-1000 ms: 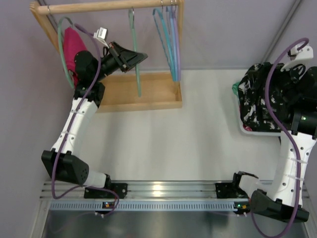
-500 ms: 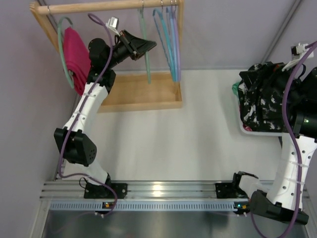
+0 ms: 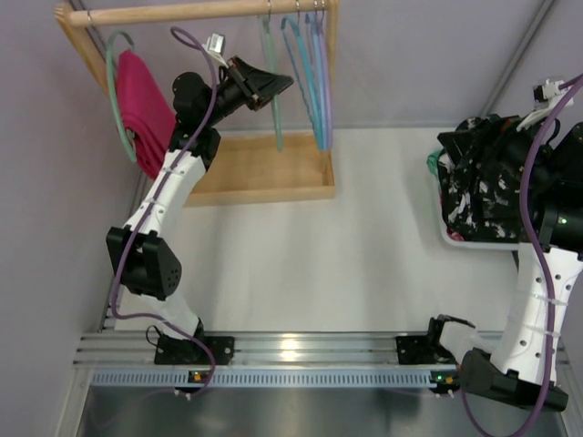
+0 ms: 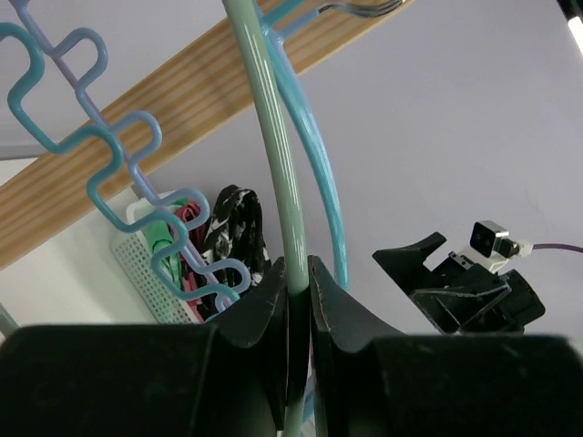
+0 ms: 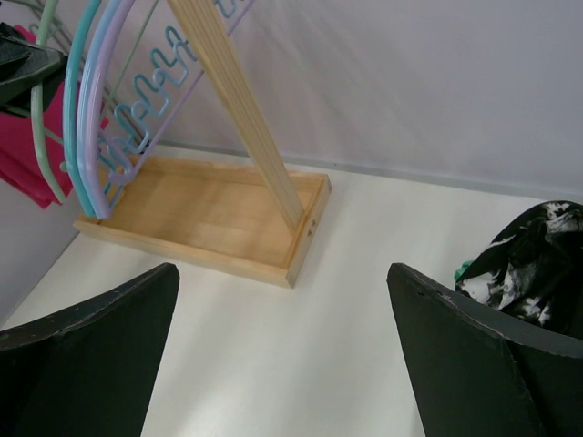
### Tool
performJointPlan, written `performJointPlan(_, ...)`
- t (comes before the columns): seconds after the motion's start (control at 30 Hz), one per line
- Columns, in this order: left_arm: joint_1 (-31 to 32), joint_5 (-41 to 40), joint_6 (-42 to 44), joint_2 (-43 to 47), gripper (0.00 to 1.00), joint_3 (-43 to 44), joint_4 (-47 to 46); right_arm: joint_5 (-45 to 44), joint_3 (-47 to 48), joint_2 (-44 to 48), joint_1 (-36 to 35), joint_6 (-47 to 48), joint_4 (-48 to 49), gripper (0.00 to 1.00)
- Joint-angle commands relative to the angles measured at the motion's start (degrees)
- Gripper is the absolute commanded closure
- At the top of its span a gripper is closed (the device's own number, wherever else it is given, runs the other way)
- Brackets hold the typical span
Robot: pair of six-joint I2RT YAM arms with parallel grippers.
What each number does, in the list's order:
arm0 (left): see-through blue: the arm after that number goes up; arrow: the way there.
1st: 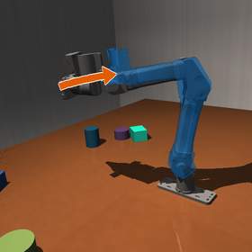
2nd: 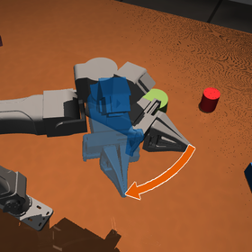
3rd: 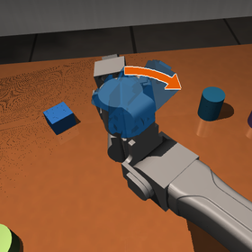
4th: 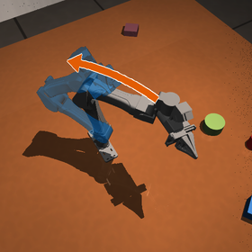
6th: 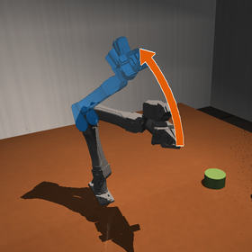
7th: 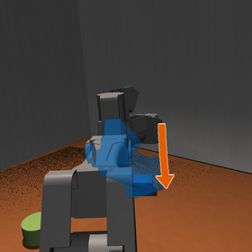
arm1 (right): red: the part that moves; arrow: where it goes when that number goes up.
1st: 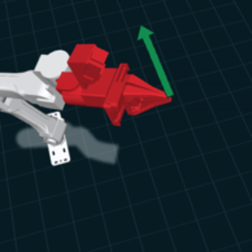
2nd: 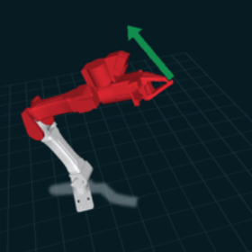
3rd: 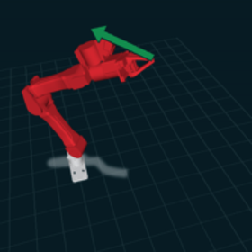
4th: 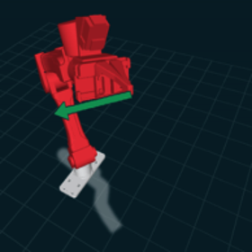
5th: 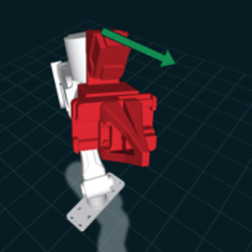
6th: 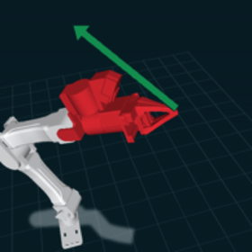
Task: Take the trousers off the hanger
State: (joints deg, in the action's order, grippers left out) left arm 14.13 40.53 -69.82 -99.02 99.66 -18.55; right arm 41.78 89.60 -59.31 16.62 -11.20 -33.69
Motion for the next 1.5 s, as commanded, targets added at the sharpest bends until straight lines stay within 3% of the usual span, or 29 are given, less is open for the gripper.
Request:
performJointPlan(0.0, 0.1, 0.1, 1.5, 0.8, 0.82, -2.4, -3.8, 1.1, -0.8, 0.2, -0.4, -0.2, 3.0, 0.01)
performJointPlan(0.07, 0.0, 0.4, 2.2, 0.3, 0.81, -3.3, -2.6, 1.0, -1.1, 0.2, -0.5, -0.2, 3.2, 0.01)
performJointPlan(0.2, -0.1, 0.8, 3.4, 0.6, 0.42, -4.9, -2.0, 0.8, -1.1, 0.3, -0.5, 0.5, 2.8, 0.01)
performJointPlan(0.27, -0.1, 0.6, 3.9, 1.3, 0.34, -6.0, -2.0, 0.4, -1.0, 0.7, -0.6, 1.0, 2.6, 0.01)
performJointPlan(0.4, -0.3, -0.7, 4.6, 4.9, 0.01, -8.1, -1.6, 0.6, -0.9, 0.7, -0.7, 1.4, 2.2, 0.0)
performJointPlan(0.63, -1.0, -5.1, 13.6, 16.0, 0.01, -16.4, 6.1, 0.5, -1.4, 1.0, -0.7, 1.7, 2.3, 0.01)
performJointPlan(0.83, -2.0, -9.3, 30.4, 24.7, 0.01, -20.1, 22.5, 0.1, -2.6, 1.6, -0.7, 2.4, 2.3, 0.01)
performJointPlan(0.93, -3.4, -11.0, 34.9, 27.4, 0.01, -20.2, 31.4, -0.1, -3.6, 2.0, -0.7, 2.9, 2.5, 0.01)
performJointPlan(1.07, -4.6, -11.5, 48.2, 30.9, 0.01, -19.9, 41.6, -0.5, -5.0, 3.1, -0.9, 5.3, 1.3, 0.01)
performJointPlan(1.17, -4.6, -16.9, 55.9, 34.5, 0.02, -20.6, 50.4, -0.6, -7.5, 4.2, -1.2, 6.9, -1.0, 0.0)
performJointPlan(1.33, -4.6, -23.4, 64.6, 42.0, 0.01, -26.0, 60.0, -3.9, -18.5, 8.8, -6.1, 10.7, -3.2, 0.01)
performJointPlan(1.47, -4.5, -26.0, 66.2, 45.0, 0.02, -28.0, 64.9, -9.4, -23.4, 10.4, -12.2, 13.9, -3.6, 0.01)
